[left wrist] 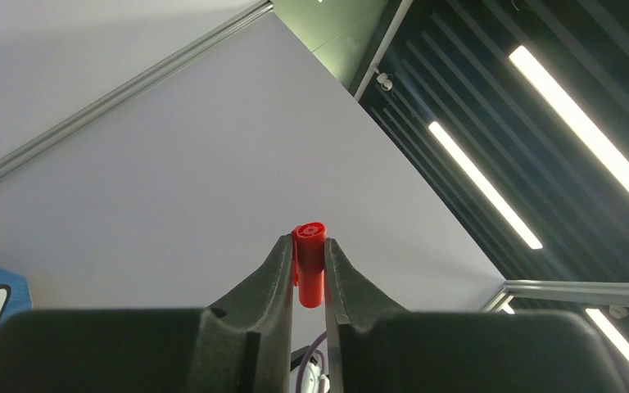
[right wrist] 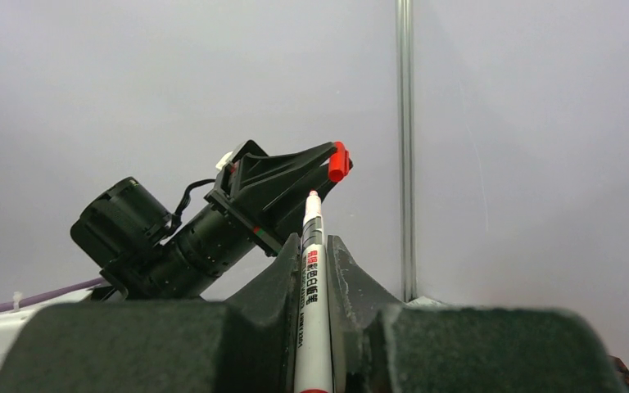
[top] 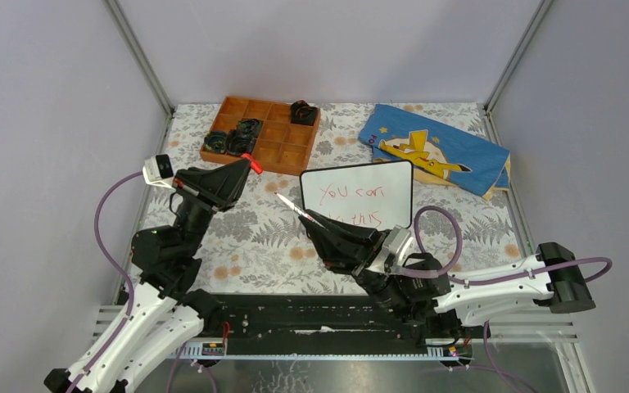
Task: Write a sentence on the whiteboard
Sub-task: Close the whiteboard marker at the center of the board.
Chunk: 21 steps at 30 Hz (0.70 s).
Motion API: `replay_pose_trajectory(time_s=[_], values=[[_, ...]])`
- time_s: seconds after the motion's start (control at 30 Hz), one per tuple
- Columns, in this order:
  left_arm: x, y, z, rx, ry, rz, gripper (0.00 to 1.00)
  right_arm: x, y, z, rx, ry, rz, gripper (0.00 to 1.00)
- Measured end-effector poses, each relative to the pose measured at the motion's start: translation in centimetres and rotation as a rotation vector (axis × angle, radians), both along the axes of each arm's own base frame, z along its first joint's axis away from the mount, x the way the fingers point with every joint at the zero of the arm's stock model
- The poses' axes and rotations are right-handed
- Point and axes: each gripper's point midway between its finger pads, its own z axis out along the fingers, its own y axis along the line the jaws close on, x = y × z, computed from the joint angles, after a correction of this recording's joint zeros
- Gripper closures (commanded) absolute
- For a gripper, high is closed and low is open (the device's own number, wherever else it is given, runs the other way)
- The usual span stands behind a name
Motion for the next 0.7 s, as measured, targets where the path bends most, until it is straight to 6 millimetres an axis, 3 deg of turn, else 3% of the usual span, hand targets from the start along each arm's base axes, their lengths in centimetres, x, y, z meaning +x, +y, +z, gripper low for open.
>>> replay_pose_trajectory(time_s=[0.7], values=[[-1.1,-0.2,0.1,0.001,-0.035,-0.036,1.00,1.1,1.2,-0.2,-0.008,0.053,0.002,1.00]])
